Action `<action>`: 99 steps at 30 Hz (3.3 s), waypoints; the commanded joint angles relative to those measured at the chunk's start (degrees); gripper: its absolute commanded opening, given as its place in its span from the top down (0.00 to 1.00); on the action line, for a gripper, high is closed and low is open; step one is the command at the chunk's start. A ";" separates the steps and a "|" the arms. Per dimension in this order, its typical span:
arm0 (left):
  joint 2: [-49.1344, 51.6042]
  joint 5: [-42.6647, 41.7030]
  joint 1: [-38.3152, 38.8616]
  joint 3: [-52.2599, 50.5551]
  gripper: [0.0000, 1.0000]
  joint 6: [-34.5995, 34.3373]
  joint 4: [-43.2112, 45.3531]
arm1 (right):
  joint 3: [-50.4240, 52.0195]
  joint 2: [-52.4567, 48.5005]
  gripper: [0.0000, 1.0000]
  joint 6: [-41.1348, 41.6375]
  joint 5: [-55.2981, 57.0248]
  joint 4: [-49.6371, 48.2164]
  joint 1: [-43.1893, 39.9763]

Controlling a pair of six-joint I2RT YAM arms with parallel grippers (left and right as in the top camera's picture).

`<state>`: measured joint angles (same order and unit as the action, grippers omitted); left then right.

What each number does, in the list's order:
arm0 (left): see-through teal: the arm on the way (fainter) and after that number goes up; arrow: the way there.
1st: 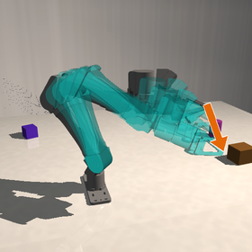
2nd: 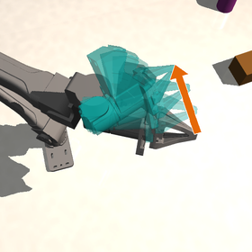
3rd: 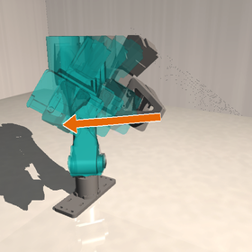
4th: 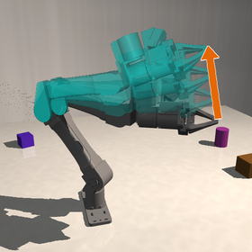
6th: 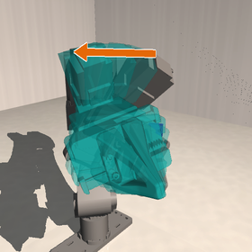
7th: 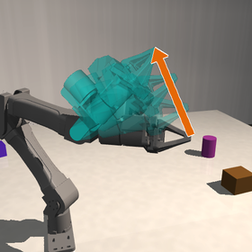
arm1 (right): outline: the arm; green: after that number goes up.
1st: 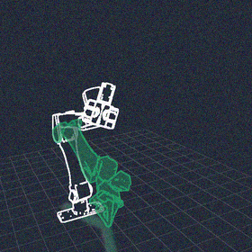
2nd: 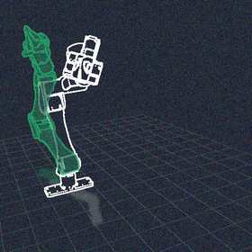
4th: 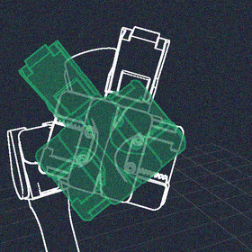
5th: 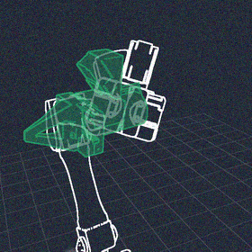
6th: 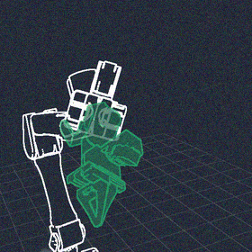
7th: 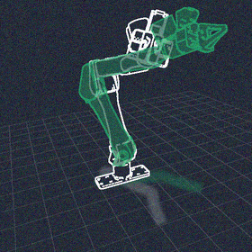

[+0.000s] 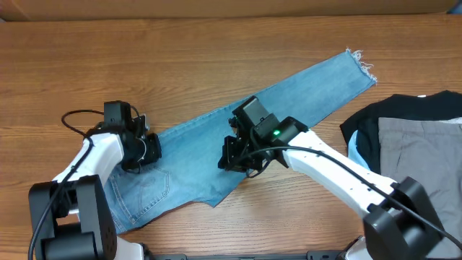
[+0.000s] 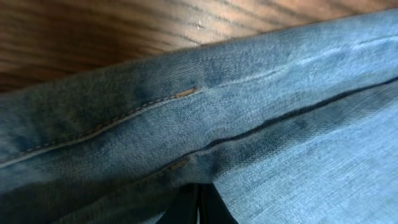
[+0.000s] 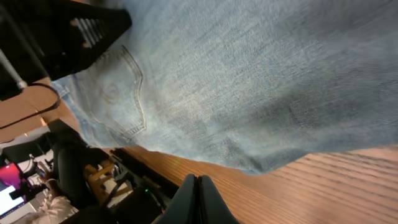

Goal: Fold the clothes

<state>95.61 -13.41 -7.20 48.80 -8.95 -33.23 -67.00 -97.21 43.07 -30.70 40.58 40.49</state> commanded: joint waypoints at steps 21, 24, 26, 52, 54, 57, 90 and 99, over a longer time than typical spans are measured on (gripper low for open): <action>-0.13 6.56 0.04 -0.63 0.93 -1.81 0.42 | 2.14 -12.07 0.96 3.26 -8.15 -2.64 1.90; -0.13 6.45 0.04 -0.57 0.93 -1.86 0.48 | 1.29 -7.13 0.96 1.88 -3.04 -3.08 1.92; -0.13 6.36 0.04 -0.57 0.93 -1.86 0.50 | 1.25 -5.57 0.96 1.73 -0.59 -4.24 1.92; -0.17 5.88 0.04 8.00 0.87 -1.70 -8.98 | 3.13 -12.22 0.96 2.54 6.80 -9.20 -5.44; -0.17 5.86 0.07 13.20 0.94 -0.68 -14.60 | 1.97 -11.30 0.95 1.20 8.26 -8.26 -7.54; -0.46 2.82 0.11 21.24 0.96 2.12 -22.77 | -0.28 -9.33 0.95 -2.34 10.62 -5.79 -11.43; -24.59 9.03 -0.35 -15.30 0.96 -35.36 -20.17 | -9.57 19.52 0.44 -19.10 13.14 10.10 -19.74; -18.60 18.08 -5.14 -20.09 0.93 -32.26 3.28 | -9.57 19.52 0.45 -19.08 13.33 9.20 -19.74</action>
<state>72.49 -3.27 -9.74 29.28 -43.05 -36.38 -75.66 -78.37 24.36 -17.76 50.48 20.99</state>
